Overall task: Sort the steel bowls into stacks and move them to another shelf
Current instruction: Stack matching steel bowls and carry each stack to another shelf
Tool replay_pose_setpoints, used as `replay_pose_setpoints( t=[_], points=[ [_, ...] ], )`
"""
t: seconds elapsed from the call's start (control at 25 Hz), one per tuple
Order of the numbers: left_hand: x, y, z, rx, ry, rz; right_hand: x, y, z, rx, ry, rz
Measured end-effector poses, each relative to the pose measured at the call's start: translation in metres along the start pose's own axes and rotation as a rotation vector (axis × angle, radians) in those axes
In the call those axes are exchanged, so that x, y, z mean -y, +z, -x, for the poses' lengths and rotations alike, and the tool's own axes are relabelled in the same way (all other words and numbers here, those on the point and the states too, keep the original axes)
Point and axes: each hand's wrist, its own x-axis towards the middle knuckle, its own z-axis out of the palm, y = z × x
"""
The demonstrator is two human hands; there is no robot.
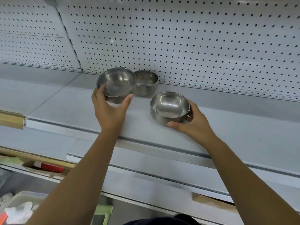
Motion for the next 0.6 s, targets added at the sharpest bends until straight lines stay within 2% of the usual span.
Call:
replay_pose_setpoints(
  t=[0.12, 0.28, 0.48, 0.6],
  points=[
    [-0.015, 0.000, 0.019, 0.095, 0.017, 0.210, 0.001, -0.001, 0.000, 0.006, -0.006, 0.000],
    [-0.035, 0.005, 0.022, 0.297, 0.061, 0.372, -0.003, -0.003, -0.003, 0.015, -0.009, -0.006],
    [-0.040, 0.021, 0.025, 0.519, 0.007, 0.392, -0.005, -0.002, -0.002, -0.008, -0.023, 0.001],
    [-0.039, 0.028, 0.025, 0.616, 0.048, 0.339, -0.006, 0.000, -0.005, -0.018, -0.017, 0.006]
  ],
)
